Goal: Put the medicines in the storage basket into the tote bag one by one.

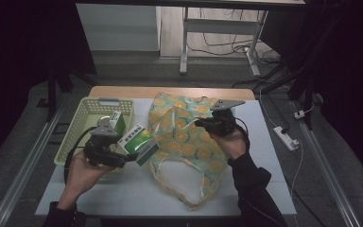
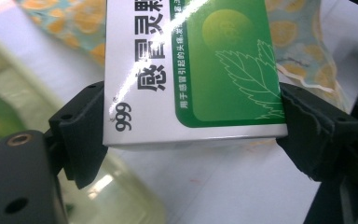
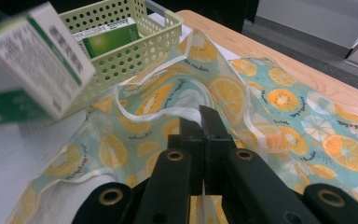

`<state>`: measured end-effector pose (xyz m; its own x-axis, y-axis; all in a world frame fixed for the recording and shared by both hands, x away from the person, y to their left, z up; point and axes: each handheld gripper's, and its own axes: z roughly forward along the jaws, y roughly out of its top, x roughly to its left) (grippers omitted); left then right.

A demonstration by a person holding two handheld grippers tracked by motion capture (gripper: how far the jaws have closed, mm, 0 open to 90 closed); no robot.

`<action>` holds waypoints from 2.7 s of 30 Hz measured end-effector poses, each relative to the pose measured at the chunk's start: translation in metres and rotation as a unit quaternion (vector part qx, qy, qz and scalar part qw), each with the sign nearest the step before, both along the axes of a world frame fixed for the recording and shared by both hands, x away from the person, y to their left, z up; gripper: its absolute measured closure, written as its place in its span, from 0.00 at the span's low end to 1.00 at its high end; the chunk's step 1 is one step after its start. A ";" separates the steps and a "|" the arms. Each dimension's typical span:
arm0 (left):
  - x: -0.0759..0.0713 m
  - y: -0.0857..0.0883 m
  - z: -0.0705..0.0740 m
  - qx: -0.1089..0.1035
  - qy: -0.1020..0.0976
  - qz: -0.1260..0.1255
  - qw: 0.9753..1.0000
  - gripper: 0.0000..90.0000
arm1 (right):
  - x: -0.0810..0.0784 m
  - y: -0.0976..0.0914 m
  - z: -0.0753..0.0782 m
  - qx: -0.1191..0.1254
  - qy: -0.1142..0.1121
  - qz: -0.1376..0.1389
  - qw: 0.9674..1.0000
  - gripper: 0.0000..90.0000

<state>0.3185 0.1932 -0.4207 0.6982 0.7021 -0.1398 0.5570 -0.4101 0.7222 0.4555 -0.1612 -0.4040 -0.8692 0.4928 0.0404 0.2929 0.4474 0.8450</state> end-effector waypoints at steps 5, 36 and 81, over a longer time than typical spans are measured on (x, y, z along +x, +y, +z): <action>0.006 -0.017 -0.009 0.008 0.011 -0.020 1.000 0.20 | 0.000 0.000 0.000 -0.001 0.000 0.000 1.000 1.00; 0.053 -0.110 -0.034 0.041 0.040 -0.083 0.995 0.19 | -0.001 0.003 0.000 0.001 0.000 0.005 1.000 1.00; 0.153 -0.132 -0.063 0.055 0.009 0.035 0.998 0.19 | 0.000 0.007 -0.007 -0.006 0.014 0.009 1.000 1.00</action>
